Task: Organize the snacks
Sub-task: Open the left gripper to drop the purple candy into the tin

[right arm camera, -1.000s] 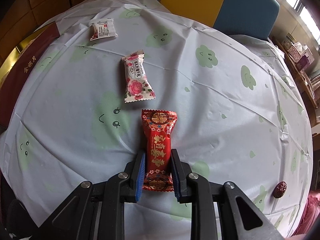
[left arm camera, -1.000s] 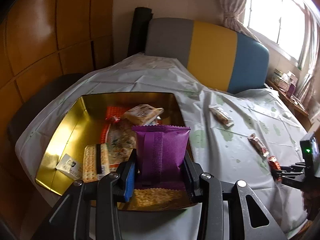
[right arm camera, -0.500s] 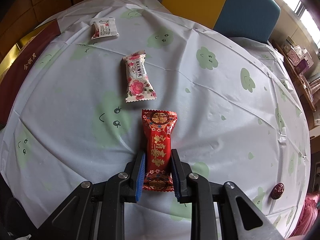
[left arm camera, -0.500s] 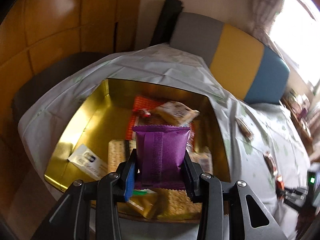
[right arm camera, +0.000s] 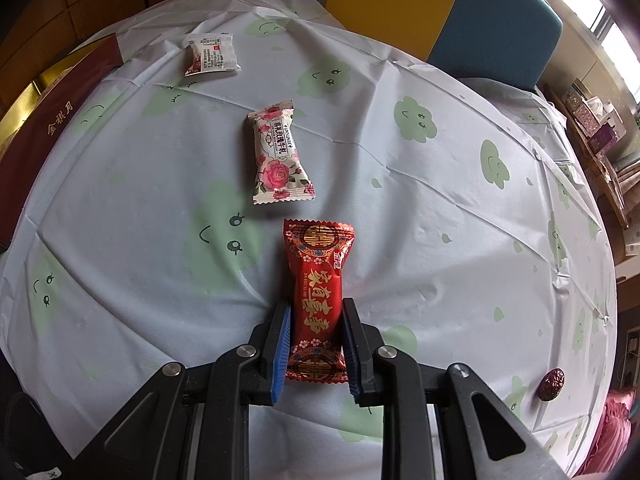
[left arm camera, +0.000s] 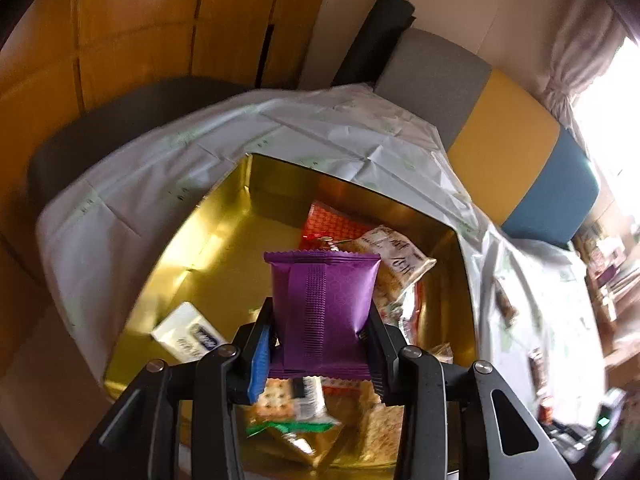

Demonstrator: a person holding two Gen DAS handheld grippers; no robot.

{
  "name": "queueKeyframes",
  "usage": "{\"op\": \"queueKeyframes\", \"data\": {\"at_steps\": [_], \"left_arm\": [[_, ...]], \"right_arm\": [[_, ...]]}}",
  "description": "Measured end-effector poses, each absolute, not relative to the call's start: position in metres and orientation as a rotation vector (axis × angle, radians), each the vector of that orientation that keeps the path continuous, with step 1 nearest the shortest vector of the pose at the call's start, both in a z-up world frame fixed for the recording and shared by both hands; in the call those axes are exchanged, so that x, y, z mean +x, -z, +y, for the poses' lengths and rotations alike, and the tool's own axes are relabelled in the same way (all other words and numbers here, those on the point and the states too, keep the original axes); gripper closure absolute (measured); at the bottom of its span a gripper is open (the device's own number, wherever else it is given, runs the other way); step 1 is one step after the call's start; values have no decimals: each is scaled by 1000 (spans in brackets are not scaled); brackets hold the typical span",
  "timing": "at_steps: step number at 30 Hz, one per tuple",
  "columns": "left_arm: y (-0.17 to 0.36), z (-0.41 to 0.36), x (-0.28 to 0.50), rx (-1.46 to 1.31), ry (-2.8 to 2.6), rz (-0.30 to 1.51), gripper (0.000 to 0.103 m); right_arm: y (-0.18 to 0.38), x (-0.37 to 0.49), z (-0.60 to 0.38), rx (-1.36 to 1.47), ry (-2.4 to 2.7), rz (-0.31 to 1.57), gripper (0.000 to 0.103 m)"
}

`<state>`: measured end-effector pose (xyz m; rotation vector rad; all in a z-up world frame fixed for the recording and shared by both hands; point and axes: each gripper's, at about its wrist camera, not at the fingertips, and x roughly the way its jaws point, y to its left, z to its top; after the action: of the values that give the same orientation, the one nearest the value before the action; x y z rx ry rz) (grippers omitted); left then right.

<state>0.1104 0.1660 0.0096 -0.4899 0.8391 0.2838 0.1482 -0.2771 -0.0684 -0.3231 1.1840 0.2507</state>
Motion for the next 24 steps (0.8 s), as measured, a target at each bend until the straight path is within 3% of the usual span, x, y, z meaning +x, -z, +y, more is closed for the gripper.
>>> {"op": "queueKeyframes", "data": {"at_steps": [16,24], "left_arm": [[24,165,180,-463,-319,958,58],[31,146,169,-351,-335,956,54]], "right_arm": [[69,148,-276,-318,-250,1185,79],[69,148,-277,-319,-250,1185,79]]}}
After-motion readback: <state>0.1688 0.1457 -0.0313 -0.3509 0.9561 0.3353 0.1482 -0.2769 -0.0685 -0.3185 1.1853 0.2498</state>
